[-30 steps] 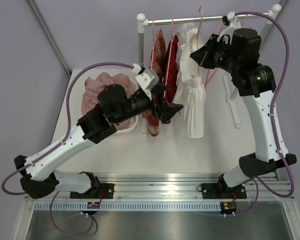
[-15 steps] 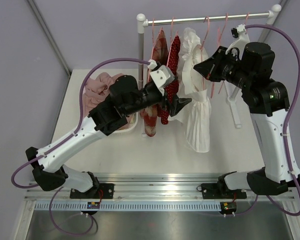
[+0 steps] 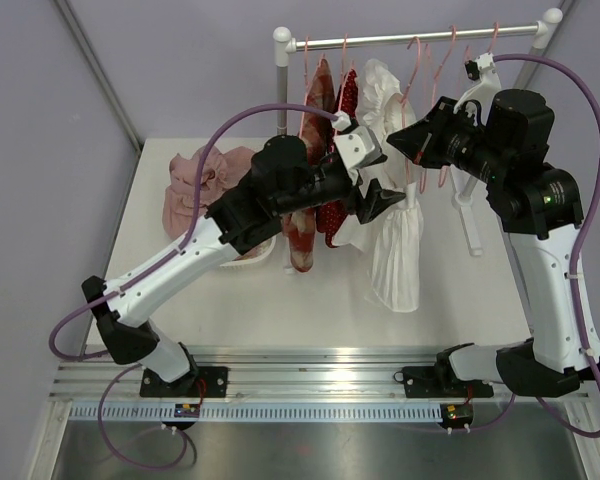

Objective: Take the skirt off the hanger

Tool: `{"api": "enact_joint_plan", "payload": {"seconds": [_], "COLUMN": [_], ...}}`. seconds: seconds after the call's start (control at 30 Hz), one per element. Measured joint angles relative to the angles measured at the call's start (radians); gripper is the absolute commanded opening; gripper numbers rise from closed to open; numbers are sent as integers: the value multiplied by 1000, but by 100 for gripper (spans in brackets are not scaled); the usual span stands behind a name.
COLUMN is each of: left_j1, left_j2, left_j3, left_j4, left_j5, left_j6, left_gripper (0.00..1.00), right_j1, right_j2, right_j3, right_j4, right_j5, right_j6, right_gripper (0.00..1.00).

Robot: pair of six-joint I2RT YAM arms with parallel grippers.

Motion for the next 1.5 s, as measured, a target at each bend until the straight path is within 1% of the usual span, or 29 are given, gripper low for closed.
{"api": "enact_joint_plan", "payload": {"seconds": [0.07, 0.13, 0.2, 0.27, 0.4, 0.5, 0.57, 0.6, 0.7, 0.8, 0.87, 0.93, 1.03, 1.2, 1.27, 1.3, 1.33, 1.4, 1.47, 1.5], "left_j1": [0, 0, 0, 0, 0, 2, 2, 2, 2, 2, 2, 2, 2, 3, 3, 3, 3, 4, 4, 4], "left_j2": [19, 32, 34, 33, 33, 33, 33, 33, 33, 33, 33, 33, 33, 34, 35, 37, 39, 45, 50, 52], "left_j3": [0, 0, 0, 0, 0, 0, 0, 0, 3, 16, 30, 43, 48, 48, 48, 48, 48, 48, 48, 48], "left_j4": [-12, -25, -30, -26, -26, -27, -27, -27, -40, -60, -72, -85, -97, -109, -108, -108, -109, -108, -108, -108], "left_j5": [19, 40, 56, 74, 94, 108, 123, 132, 158, 179, 190, 199, 206, 209, 212, 213, 215, 221, 230, 233], "left_j6": [-3, -11, -19, -26, -42, -54, -61, -68, -82, -96, -100, -101, -103, -103, -103, -103, -104, -109, -113, -121], "left_gripper": [69, 61, 51, 50, 52, 47, 47, 47, 52, 52, 50, 44, 39, 38, 34, 32, 24, 14, 0, 0], "right_j1": [0, 0, 0, 0, 0, 0, 0, 0, 0, 0, 0, 0, 0, 0, 0, 0, 0, 0, 0, 0], "right_j2": [0, 0, 1, 2, 2, 2, 2, 2, 2, 2, 2, 2, 2, 2, 2, 2, 2, 2, 2, 2], "right_j3": [0, 0, 0, 0, 0, -8, -17, -21, -27, -27, -27, -27, -27, -27, -27, -27, -27, -27, -27, -27], "right_j4": [0, 0, 0, 1, 1, 9, 11, 11, 11, 13, 16, 16, 16, 16, 16, 16, 16, 15, 15, 15], "right_j5": [0, 0, 0, 0, 0, 0, 0, 0, 0, 0, 0, 0, 0, 0, 0, 0, 0, 0, 0, 0], "right_j6": [0, 0, 0, 2, 4, 6, 7, 8, 8, 9, 9, 10, 10, 10, 10, 10, 10, 10, 10, 10], "right_gripper": [0, 0, 0, 0, 0, 0, 0, 0, 0, 0, 0, 0, 0, 0, 0, 0, 0, 0, 0, 0]}}
